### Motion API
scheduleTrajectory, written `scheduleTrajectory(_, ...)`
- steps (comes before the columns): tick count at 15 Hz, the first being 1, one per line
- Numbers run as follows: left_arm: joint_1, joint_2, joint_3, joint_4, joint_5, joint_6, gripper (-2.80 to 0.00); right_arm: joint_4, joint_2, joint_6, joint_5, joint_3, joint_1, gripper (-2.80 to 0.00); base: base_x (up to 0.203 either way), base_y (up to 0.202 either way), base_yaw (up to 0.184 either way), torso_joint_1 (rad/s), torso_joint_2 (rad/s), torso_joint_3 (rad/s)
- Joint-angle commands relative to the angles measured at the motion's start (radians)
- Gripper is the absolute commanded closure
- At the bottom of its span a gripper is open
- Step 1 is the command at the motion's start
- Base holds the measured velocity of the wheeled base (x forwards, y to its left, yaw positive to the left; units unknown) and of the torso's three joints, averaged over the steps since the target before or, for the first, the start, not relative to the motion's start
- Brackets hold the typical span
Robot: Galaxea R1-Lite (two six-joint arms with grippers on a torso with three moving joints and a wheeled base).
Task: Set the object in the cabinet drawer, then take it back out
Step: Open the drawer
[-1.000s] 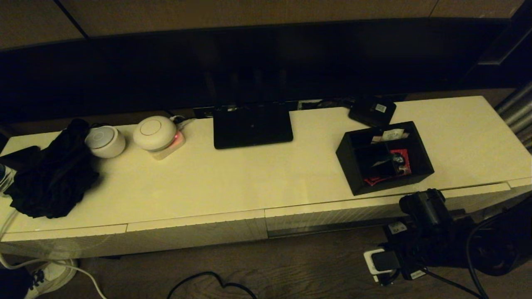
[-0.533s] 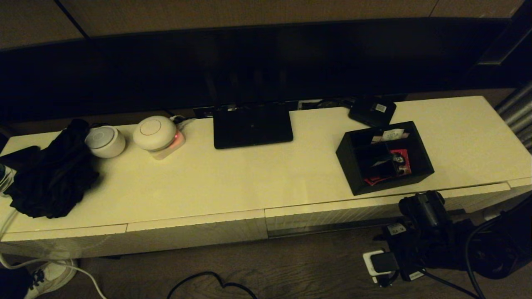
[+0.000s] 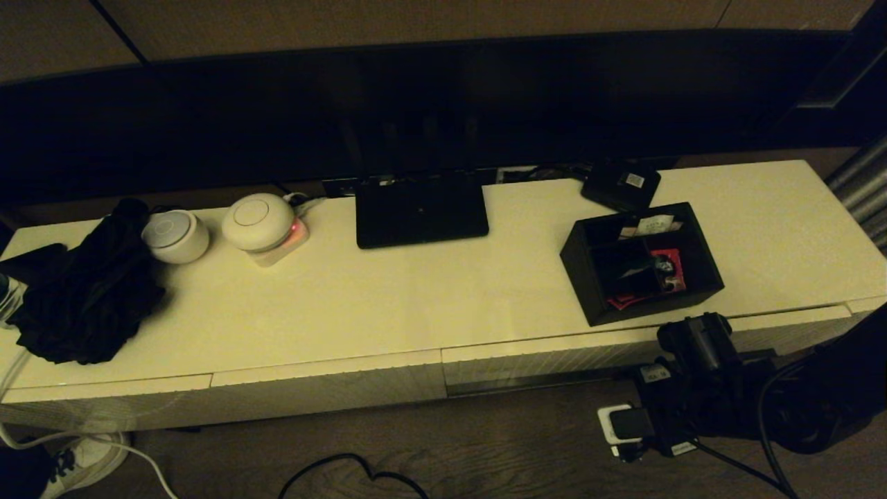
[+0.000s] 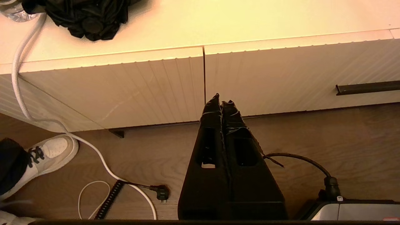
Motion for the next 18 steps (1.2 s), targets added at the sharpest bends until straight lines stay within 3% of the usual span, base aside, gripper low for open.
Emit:
scheduleTrajectory(1,0.000,0.000,0.003,0.000,0.001,0.000,0.00,-0.034,0.055,0.007,-0.001,-0.016,-0.005,-2.80,0.000,0.000,0.000,0.000,0.00,0.000)
scheduleTrajectory(4,0.000,0.000,0.003,0.000,0.001,0.000,0.00,-0.068,0.096,0.047,-0.001,-0.040,-0.013,-2.80,0.000,0.000,0.000,0.000,0.00,0.000)
scheduleTrajectory(13,0.000,0.000,0.003,0.000,0.001,0.000,0.00,-0.068,0.153,0.063,-0.001,-0.112,-0.027,-2.80,0.000,0.000,0.000,0.000,0.00,0.000)
scheduleTrajectory(18,0.000,0.000,0.003,0.000,0.001,0.000,0.00,-0.062,0.149,0.061,0.002,-0.069,-0.029,-2.80,0.000,0.000,0.000,0.000,0.00,0.000)
